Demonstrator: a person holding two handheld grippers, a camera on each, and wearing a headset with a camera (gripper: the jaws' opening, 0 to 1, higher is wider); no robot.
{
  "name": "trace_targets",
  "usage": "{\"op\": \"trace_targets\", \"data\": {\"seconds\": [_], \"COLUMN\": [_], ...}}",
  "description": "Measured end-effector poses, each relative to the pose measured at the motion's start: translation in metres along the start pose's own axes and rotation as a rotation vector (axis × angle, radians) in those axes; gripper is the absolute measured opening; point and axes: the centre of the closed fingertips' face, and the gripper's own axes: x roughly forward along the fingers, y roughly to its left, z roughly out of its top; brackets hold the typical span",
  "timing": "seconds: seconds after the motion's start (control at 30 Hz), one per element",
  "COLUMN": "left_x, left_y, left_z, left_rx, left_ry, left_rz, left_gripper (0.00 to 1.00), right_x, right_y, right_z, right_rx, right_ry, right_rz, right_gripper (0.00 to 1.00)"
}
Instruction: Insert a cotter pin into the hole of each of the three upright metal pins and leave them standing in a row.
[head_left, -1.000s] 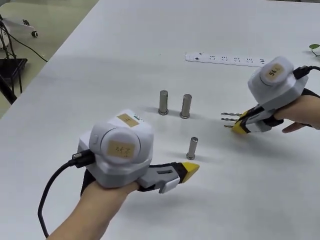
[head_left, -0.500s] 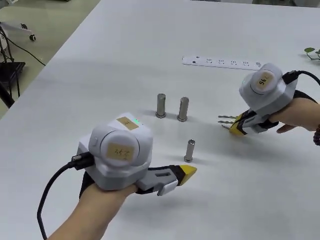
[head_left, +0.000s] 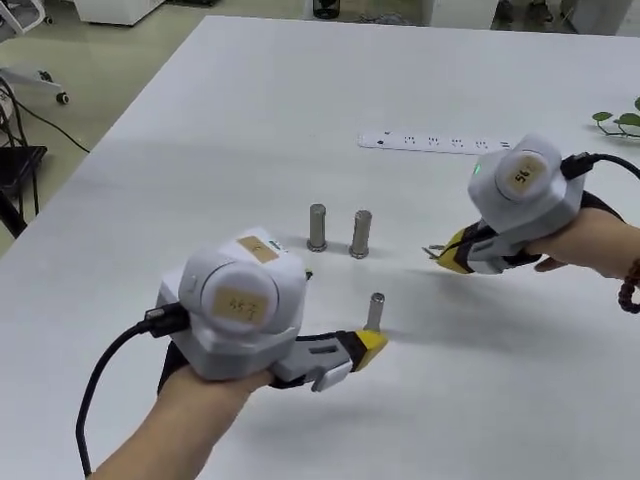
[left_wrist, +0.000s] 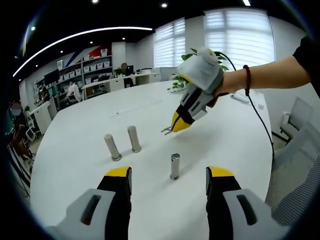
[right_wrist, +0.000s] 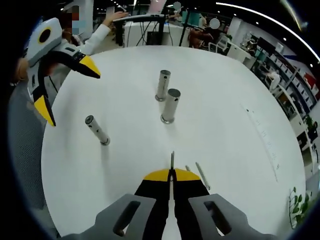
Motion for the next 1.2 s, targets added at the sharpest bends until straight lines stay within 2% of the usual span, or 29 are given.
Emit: {"op": "trace_targets", "data": {"seconds": [0.17,0.37,0.43,0.57,0.8,0.9,1.0,1.13,1.2], "left_x": [0.002,0.006,0.007,0.012,0.019,0.021,0.021,0.021,0.020], "left_y": [0.001,-0.001,-0.001,-0.004,-0.006,-0.006,-0.009,-0.009,-0.012], "left_z": [0.010,0.018,0.020,0.025,0.031,0.031,0.029,0.031,0.033], "left_rx": [0.019,0.036,0.035,0.013,-0.065,-0.119,-0.206,-0.223,-0.252], "left_ry": [-0.009,0.002,0.007,0.007,0.009,0.016,0.034,0.023,0.018], "left_rz": [-0.019,-0.043,-0.050,-0.075,-0.103,-0.112,-0.126,-0.137,-0.159], "left_gripper": [0.48,0.40,0.40,0.35,0.27,0.23,0.19,0.14,0.11], "right_x": [-0.009,-0.019,-0.021,-0.024,-0.034,-0.038,-0.041,-0.046,-0.047], "right_y": [0.009,0.025,0.031,0.034,0.043,0.047,0.051,0.059,0.063], "right_z": [0.007,0.018,0.020,0.022,0.030,0.036,0.041,0.050,0.054], "right_rx": [-0.089,-0.162,-0.198,-0.254,-0.345,-0.365,-0.387,-0.441,-0.464], "right_ry": [-0.010,-0.052,-0.064,-0.070,-0.098,-0.118,-0.133,-0.156,-0.166], "right_rz": [-0.042,-0.061,-0.066,-0.081,-0.124,-0.136,-0.149,-0.156,-0.159], "right_gripper": [0.00,0.00,0.00,0.00,0.00,0.00,0.00,0.00,0.00]}}
